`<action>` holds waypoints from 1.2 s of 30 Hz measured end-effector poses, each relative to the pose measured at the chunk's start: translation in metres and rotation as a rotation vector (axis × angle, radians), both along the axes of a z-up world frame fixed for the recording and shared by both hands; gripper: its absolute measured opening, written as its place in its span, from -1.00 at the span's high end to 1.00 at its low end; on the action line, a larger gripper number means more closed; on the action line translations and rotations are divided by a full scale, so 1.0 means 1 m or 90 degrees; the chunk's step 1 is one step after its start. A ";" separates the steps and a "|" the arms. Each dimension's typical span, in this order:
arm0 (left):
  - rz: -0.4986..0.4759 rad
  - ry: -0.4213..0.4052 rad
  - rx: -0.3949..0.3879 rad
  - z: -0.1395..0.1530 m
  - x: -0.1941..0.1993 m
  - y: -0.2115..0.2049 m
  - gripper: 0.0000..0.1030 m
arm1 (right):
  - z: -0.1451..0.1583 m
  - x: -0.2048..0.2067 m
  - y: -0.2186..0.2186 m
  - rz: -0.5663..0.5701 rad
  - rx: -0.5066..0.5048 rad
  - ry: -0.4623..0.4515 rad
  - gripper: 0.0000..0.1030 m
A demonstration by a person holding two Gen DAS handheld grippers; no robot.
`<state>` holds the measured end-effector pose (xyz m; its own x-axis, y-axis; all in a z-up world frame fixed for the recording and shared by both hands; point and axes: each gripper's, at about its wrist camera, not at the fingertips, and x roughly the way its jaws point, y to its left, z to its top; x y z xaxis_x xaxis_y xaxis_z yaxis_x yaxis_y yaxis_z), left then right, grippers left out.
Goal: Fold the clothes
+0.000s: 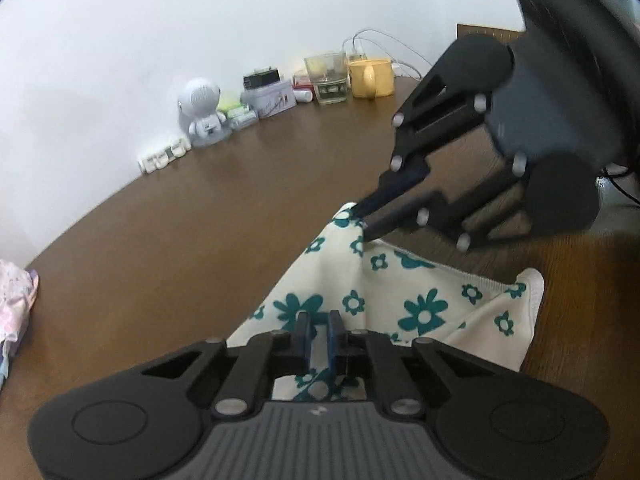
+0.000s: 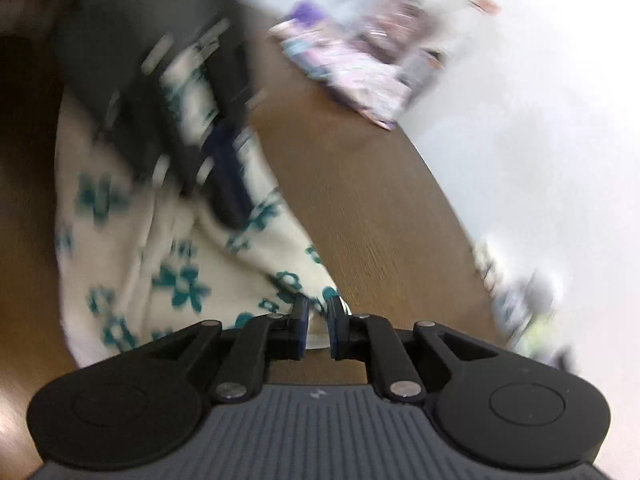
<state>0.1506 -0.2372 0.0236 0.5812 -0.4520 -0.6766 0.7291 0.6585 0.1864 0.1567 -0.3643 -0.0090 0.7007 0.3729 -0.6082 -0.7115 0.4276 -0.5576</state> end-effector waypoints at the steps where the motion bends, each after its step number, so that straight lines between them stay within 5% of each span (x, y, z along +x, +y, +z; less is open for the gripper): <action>1: 0.000 -0.002 0.001 0.000 0.000 0.000 0.90 | 0.011 0.004 -0.006 -0.021 0.057 0.035 0.83; 5: 0.002 -0.013 0.009 0.001 -0.003 0.001 0.88 | 0.026 0.022 -0.002 -0.056 0.214 0.135 0.83; 11: 0.028 -0.028 -0.007 0.011 -0.019 0.041 0.71 | 0.001 0.043 -0.004 -0.138 0.237 0.191 0.84; 18: 0.064 -0.005 -0.019 0.000 -0.012 0.061 0.77 | 0.004 0.037 0.000 -0.200 0.287 0.202 0.83; 25: 0.093 -0.026 -0.025 0.008 -0.020 0.085 0.48 | 0.002 0.039 0.006 -0.258 0.364 0.218 0.74; 30: 0.171 -0.032 -0.028 0.010 -0.014 0.131 0.48 | 0.002 0.038 0.012 -0.289 0.361 0.217 0.72; 36: 0.199 0.003 -0.050 -0.003 -0.009 0.173 0.43 | 0.020 0.025 0.044 -0.307 0.390 0.194 0.38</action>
